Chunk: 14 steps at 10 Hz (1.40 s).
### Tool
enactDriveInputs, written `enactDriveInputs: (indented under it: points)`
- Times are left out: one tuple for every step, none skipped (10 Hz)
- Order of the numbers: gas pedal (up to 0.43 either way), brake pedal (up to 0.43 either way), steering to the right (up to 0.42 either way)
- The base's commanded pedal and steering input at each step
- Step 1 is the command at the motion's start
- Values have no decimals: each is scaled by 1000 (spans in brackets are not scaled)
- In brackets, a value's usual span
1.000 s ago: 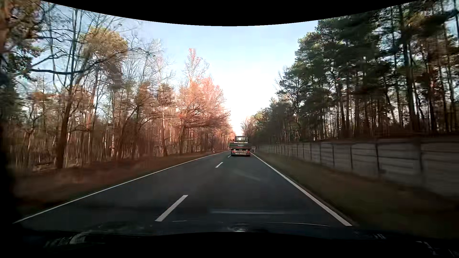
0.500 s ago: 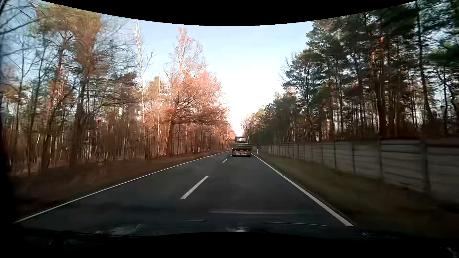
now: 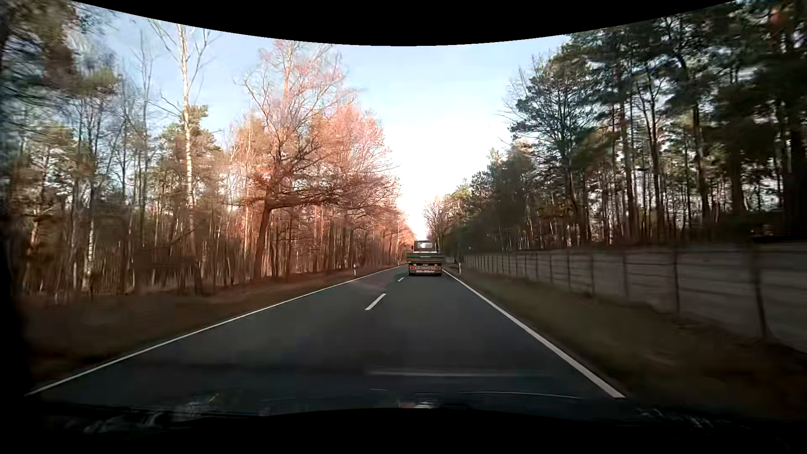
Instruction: Follow the waypoints while adhering to traffic rules and regulations
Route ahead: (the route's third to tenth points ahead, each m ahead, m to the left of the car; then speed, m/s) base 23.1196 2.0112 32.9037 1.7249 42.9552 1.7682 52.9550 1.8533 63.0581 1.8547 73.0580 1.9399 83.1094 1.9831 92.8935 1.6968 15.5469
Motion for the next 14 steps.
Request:
enactDriveInputs:
  points:
    - [118, 0, 0]
    - [118, 0, 1]
    - [118, 0, 1]
    - [118, 0, 1]
    - [118, 0, 1]
    - [118, 0, 1]
    - [118, 0, 1]
    - [118, 0, 1]
    - [118, 0, 1]
    - [118, 0, 1]
    - [118, 0, 0]
    - [118, 0, 0]
    - [118, 0, -1]
    - [118, 0, -1]
